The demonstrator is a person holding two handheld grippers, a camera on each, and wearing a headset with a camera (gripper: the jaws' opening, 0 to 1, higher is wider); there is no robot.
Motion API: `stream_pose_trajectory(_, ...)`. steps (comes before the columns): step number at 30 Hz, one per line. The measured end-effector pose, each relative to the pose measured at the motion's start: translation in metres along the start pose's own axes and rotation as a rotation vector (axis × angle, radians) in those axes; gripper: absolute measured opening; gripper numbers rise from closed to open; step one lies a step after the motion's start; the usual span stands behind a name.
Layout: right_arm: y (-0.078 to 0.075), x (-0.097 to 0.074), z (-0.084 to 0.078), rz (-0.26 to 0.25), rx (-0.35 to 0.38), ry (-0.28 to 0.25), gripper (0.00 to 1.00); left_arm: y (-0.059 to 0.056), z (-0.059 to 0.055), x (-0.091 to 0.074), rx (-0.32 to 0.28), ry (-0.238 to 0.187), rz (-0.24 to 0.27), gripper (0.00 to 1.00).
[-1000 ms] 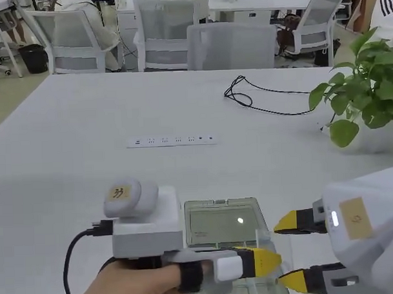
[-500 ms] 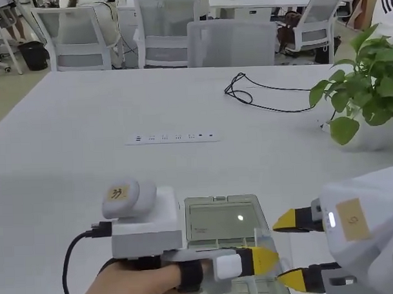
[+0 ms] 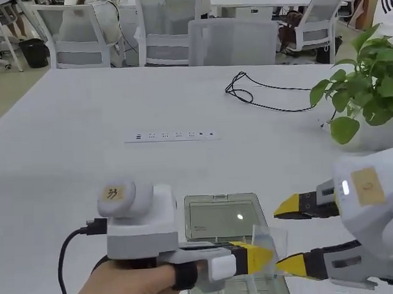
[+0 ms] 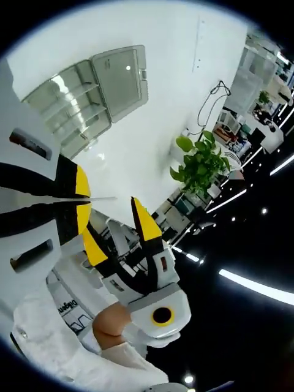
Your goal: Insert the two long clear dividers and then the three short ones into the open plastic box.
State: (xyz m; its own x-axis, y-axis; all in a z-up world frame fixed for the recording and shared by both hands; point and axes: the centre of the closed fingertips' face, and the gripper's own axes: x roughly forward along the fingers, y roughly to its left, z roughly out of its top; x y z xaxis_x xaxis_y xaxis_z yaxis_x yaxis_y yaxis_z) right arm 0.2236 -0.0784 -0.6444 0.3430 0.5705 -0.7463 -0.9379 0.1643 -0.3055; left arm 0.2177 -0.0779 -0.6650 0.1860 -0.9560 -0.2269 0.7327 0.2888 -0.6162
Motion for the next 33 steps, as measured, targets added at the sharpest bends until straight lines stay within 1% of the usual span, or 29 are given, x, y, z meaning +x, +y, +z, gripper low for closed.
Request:
stream_pose_trajectory(2, -0.001, -0.003, 0.002, 0.023, 0.020, -0.016, 0.33, -0.003, -0.003, -0.002, 0.051, 0.016, -0.014, 0.00)
stream_pose_trajectory(3, -0.001, -0.004, 0.002, 0.035, 0.028, -0.023, 0.32, -0.004, -0.004, -0.002, 0.065, 0.022, -0.019, 0.00)
stream_pose_trajectory(5, 0.001, -0.006, 0.005, 0.080, 0.061, -0.045, 0.31, -0.009, -0.006, -0.004, 0.152, 0.038, -0.041, 0.00)
stream_pose_trajectory(6, 0.001, -0.007, 0.006, 0.095, 0.073, -0.052, 0.29, -0.010, -0.007, -0.004, 0.179, 0.042, -0.045, 0.00)
stream_pose_trajectory(7, 0.002, -0.009, 0.009, 0.125, 0.083, -0.066, 0.28, -0.012, -0.009, -0.005, 0.214, 0.054, -0.051, 0.00)
stream_pose_trajectory(8, 0.005, -0.010, 0.011, 0.152, 0.094, -0.079, 0.27, -0.013, -0.010, -0.006, 0.239, 0.053, -0.059, 0.00)
stream_pose_trajectory(10, 0.008, -0.013, 0.016, 0.192, 0.117, -0.102, 0.25, -0.017, -0.009, -0.008, 0.280, 0.038, -0.074, 0.00)
stream_pose_trajectory(11, 0.011, -0.015, 0.019, 0.228, 0.128, -0.115, 0.24, -0.018, -0.010, -0.009, 0.296, 0.038, -0.075, 0.00)
stream_pose_trajectory(12, 0.014, -0.017, 0.023, 0.260, 0.135, -0.127, 0.22, -0.018, -0.010, -0.010, 0.305, 0.038, -0.077, 0.00)
stream_pose_trajectory(14, 0.017, -0.018, 0.024, 0.294, 0.145, -0.133, 0.19, -0.021, -0.010, -0.012, 0.325, 0.032, -0.092, 0.00)
stream_pose_trajectory(15, 0.020, -0.019, 0.024, 0.324, 0.148, -0.130, 0.18, -0.021, -0.009, -0.012, 0.329, 0.031, -0.098, 0.00)
stream_pose_trajectory(17, 0.022, -0.017, 0.023, 0.350, 0.132, -0.121, 0.17, -0.025, -0.010, -0.014, 0.351, 0.031, -0.115, 0.00)
stream_pose_trajectory(20, 0.028, -0.014, 0.021, 0.394, 0.120, -0.104, 0.15, -0.033, -0.008, -0.017, 0.375, 0.018, -0.147, 0.00)
stream_pose_trajectory(21, 0.030, -0.013, 0.022, 0.411, 0.117, -0.105, 0.15, -0.033, -0.009, -0.017, 0.383, 0.018, -0.152, 0.00)
stream_pose_trajectory(22, 0.034, -0.013, 0.023, 0.438, 0.119, -0.105, 0.15, -0.034, -0.009, -0.017, 0.391, 0.018, -0.154, 0.00)
stream_pose_trajectory(26, 0.038, -0.009, 0.023, 0.479, 0.112, -0.094, 0.12, -0.036, -0.010, -0.018, 0.408, 0.022, -0.164, 0.00)
stream_pose_trajectory(29, 0.038, -0.008, 0.021, 0.504, 0.111, -0.090, 0.08, -0.037, -0.012, -0.018, 0.415, 0.024, -0.173, 0.00)
stream_pose_trajectory(31, 0.041, -0.008, 0.021, 0.519, 0.112, -0.086, 0.07, -0.038, -0.012, -0.019, 0.418, 0.023, -0.173, 0.00)
stream_pose_trajectory(33, 0.041, -0.007, 0.020, 0.526, 0.109, -0.084, 0.05, -0.039, -0.012, -0.020, 0.417, 0.020, -0.178, 0.00)
